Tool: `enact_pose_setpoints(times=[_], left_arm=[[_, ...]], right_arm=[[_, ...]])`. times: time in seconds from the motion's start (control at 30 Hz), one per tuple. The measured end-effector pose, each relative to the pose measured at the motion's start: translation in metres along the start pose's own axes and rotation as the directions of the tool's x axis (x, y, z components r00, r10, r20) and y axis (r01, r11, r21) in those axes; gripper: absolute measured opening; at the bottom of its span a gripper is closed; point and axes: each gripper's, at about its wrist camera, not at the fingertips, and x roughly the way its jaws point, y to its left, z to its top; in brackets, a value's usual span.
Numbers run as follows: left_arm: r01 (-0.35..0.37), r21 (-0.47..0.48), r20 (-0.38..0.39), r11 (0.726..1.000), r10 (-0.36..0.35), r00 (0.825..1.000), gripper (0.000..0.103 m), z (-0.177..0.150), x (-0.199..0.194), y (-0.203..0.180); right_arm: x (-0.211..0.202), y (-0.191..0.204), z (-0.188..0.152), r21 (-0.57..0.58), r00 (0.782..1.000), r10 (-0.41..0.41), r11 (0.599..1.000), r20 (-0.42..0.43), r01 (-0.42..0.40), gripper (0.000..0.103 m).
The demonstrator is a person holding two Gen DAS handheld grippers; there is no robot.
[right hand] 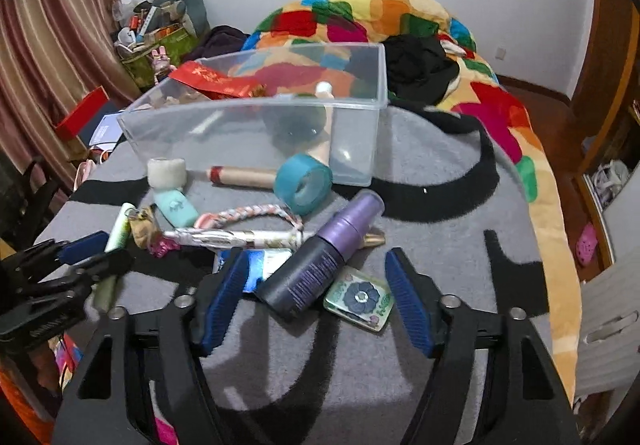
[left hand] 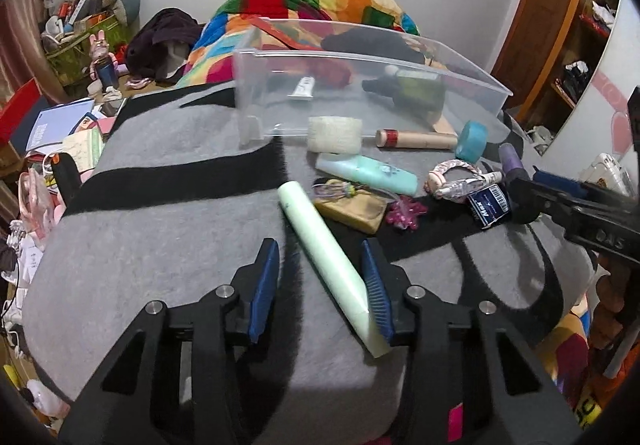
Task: Organize objects
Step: 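Grasp the pale green tube with the left gripper while the right grasps the purple spray bottle, then place the pale green tube and purple spray bottle into the clear box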
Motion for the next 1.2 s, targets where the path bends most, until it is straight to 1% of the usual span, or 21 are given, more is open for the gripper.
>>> enact_pose_setpoints(times=[0.07,0.17,0.3,0.37,0.4,0.43,0.47,0.5,0.53,0.7,0.73,0.77,0.8,0.87,0.97,1.1,1.17,1.2], left_arm=[[0.002,-0.009,0.003,1.0,-0.002,1.0,0.037,-0.001,-0.002,0.005],[0.01,-0.021,0.003,1.0,-0.01,1.0,0.033,-0.002,-0.003,0.009],[0.008,-0.015,0.004,1.0,-0.008,1.0,0.033,0.001,0.002,0.004],[-0.018,0.003,0.014,1.0,0.018,1.0,0.033,0.002,0.005,-0.001],[-0.04,0.016,0.022,0.999,0.039,0.999,0.031,0.002,0.007,-0.004],[-0.058,0.025,0.029,0.998,0.057,0.998,0.025,0.002,0.008,-0.006],[-0.068,0.03,0.032,0.997,0.067,0.997,0.02,0.002,0.009,-0.007],[-0.072,0.03,0.035,0.997,0.071,0.997,0.019,0.002,0.008,-0.006],[-0.072,0.028,0.036,0.997,0.071,0.997,0.015,0.001,0.007,-0.006],[-0.058,-0.006,0.036,0.998,0.059,0.998,0.015,-0.001,-0.001,0.005],[-0.056,-0.013,0.039,0.998,0.057,0.998,0.015,-0.001,-0.003,0.006],[-0.051,-0.02,0.042,0.998,0.052,0.998,0.015,-0.001,-0.005,0.009],[-0.046,-0.029,0.048,0.999,0.047,0.998,0.015,0.0,-0.008,0.011],[-0.044,-0.039,0.061,0.998,0.047,0.997,0.015,0.002,-0.013,0.013],[-0.039,-0.041,0.081,0.998,0.042,0.996,0.015,0.006,-0.02,0.014],[-0.028,-0.035,0.095,0.999,0.032,0.995,0.015,0.012,-0.026,0.011],[-0.024,-0.033,0.102,0.999,0.027,0.994,0.015,0.015,-0.029,0.01],[-0.02,-0.033,0.109,0.999,0.024,0.994,0.015,0.019,-0.03,0.009]], right_arm=[[-0.002,-0.006,-0.001,0.015,1.0,-0.002,1.0,0.005,0.002,0.044],[-0.007,-0.012,-0.002,0.029,1.0,0.011,1.0,0.011,-0.012,0.035],[-0.006,-0.012,-0.002,0.03,1.0,0.006,1.0,0.013,-0.007,0.034],[-0.004,-0.012,-0.001,0.033,1.0,0.004,0.999,0.014,-0.005,0.032],[-0.004,-0.011,-0.001,0.03,1.0,0.002,1.0,0.017,-0.002,0.031],[-0.003,-0.01,-0.002,0.023,1.0,-0.001,1.0,0.017,0.001,0.028],[-0.004,-0.009,-0.002,0.021,1.0,-0.007,1.0,0.02,0.007,0.028],[-0.005,-0.008,-0.003,0.016,1.0,-0.014,1.0,0.022,0.013,0.027],[-0.005,-0.009,-0.004,0.018,1.0,-0.018,1.0,0.024,0.018,0.026],[-0.01,-0.014,-0.006,0.037,0.999,-0.023,0.999,0.036,0.021,0.021],[-0.013,-0.014,-0.006,0.037,0.999,-0.024,0.999,0.044,0.022,0.016],[-0.016,-0.014,-0.005,0.037,0.998,-0.023,0.999,0.053,0.022,0.007],[-0.019,-0.013,-0.004,0.033,0.998,-0.021,0.999,0.059,0.019,0.006],[-0.023,-0.012,-0.004,0.019,0.998,-0.015,1.0,0.062,0.014,0.006],[-0.019,-0.005,-0.007,-0.011,0.999,-0.028,1.0,0.041,0.028,0.007],[-0.018,0.0,-0.006,-0.034,0.997,-0.053,0.998,0.051,0.055,0.009],[-0.015,0.001,-0.005,-0.036,0.996,-0.078,0.996,0.048,0.08,0.017],[-0.013,-0.001,-0.006,-0.03,0.995,-0.085,0.996,0.042,0.086,0.019]])
